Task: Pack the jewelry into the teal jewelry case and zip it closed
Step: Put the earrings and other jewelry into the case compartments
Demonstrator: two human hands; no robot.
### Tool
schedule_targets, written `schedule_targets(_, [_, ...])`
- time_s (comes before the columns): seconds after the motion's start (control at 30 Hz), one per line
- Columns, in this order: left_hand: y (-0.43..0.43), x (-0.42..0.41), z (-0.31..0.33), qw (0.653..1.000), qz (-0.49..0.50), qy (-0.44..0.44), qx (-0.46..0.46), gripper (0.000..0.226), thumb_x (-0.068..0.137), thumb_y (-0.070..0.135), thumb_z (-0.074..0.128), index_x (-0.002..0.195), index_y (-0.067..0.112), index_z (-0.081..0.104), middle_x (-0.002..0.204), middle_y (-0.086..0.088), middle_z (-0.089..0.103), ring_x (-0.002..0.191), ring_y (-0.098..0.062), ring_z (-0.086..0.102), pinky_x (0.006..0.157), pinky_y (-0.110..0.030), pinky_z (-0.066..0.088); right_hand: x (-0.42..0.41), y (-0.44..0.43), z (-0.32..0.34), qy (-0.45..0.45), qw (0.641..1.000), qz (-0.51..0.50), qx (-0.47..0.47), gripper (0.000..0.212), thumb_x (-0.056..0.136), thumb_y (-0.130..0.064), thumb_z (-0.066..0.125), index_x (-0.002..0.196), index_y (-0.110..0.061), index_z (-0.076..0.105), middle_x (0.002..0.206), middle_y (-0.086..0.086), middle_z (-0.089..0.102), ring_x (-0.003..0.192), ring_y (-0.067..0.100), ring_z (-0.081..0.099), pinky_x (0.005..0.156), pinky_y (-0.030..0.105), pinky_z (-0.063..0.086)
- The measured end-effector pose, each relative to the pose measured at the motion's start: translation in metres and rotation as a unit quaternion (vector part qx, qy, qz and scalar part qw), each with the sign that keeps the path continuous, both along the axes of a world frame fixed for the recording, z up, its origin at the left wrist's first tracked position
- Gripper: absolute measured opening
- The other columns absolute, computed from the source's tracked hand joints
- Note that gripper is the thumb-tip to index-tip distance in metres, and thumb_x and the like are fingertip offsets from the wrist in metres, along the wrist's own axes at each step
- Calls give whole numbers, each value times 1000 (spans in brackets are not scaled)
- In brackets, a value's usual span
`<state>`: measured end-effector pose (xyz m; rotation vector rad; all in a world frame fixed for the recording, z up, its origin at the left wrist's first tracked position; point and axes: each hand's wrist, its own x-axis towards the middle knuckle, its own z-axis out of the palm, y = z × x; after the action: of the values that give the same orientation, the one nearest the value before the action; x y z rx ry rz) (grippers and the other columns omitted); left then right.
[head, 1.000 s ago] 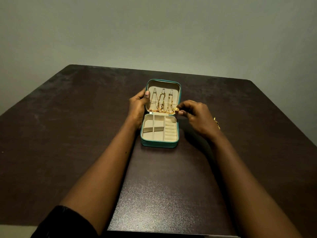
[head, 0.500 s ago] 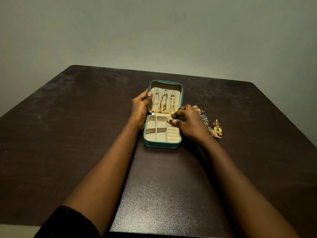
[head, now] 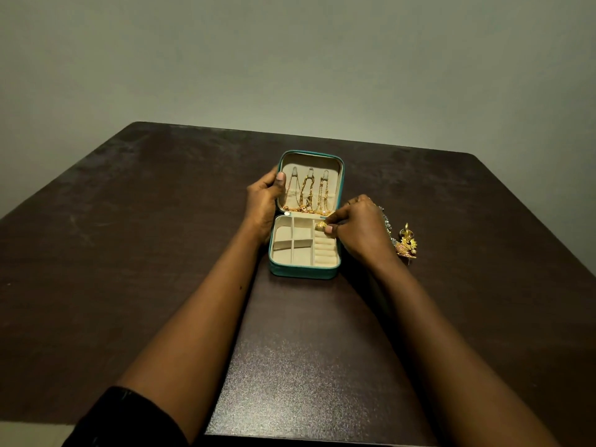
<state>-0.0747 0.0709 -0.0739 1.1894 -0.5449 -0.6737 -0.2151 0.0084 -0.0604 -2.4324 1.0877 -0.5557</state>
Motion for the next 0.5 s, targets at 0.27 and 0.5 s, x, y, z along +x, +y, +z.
schedule_targets(0.27, [0, 0, 0, 1000, 1, 8, -4, 36, 99, 7, 37, 132, -2, 47, 126, -26, 55, 84, -14, 62, 64, -19, 57, 0, -1, -3, -54, 998, -14, 24, 18, 78, -12, 72, 95, -15, 75, 108, 7, 66, 102, 18, 58, 92, 29, 48])
schedule_targets(0.5, [0, -1, 1, 1000, 0, 8, -7, 37, 99, 7, 37, 134, -3, 45, 121, -22, 58, 81, -11, 62, 61, -18, 57, 5, 7, -4, -94, 995, -33, 20, 21, 81, -19, 70, 101, -14, 73, 107, 8, 59, 101, 19, 56, 79, 21, 38])
